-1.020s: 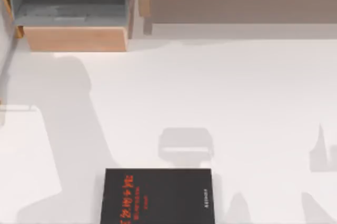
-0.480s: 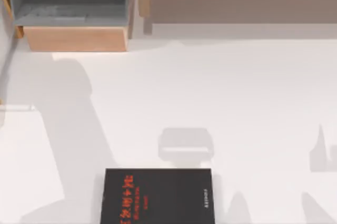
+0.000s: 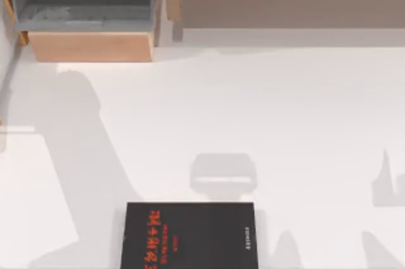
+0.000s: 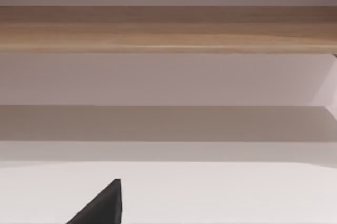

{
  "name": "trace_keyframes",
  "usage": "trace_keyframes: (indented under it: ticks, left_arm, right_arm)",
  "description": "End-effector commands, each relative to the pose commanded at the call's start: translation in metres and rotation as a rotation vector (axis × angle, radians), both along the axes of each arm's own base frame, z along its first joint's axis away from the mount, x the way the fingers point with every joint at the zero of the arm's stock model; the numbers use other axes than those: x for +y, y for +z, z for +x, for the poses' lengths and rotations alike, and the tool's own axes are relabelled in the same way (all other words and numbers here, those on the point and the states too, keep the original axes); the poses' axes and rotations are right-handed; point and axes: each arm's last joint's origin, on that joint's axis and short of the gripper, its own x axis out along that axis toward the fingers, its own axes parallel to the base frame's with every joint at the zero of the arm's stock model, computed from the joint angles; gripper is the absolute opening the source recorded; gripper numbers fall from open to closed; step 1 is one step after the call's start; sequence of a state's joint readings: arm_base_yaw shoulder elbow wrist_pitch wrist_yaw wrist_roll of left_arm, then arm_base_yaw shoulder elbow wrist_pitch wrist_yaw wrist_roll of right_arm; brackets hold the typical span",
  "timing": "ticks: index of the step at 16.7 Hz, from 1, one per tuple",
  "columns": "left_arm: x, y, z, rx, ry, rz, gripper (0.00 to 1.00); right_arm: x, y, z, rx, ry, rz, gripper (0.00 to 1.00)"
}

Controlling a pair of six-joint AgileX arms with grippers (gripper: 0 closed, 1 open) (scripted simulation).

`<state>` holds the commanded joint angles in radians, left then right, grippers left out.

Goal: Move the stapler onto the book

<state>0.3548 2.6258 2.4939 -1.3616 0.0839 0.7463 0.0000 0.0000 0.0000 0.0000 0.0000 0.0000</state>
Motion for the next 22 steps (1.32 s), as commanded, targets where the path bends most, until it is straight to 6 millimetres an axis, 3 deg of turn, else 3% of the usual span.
trace_keyframes:
  ticks: [5,10,22]
  left_arm:
    - [-0.005,-0.032,0.009,-0.008,-0.003,0.005,1.0]
    - [-0.005,-0.034,0.01,-0.006,-0.003,0.004,1.0]
    - [-0.005,-0.034,0.01,-0.006,-0.003,0.004,0.1]
  right_arm:
    - [0.0,0.0,0.0,0.0,0.0,0.0,1.0]
    - [0.0,0.0,0.0,0.0,0.0,0.0,1.0]
    - [0.0,0.0,0.0,0.0,0.0,0.0,1.0]
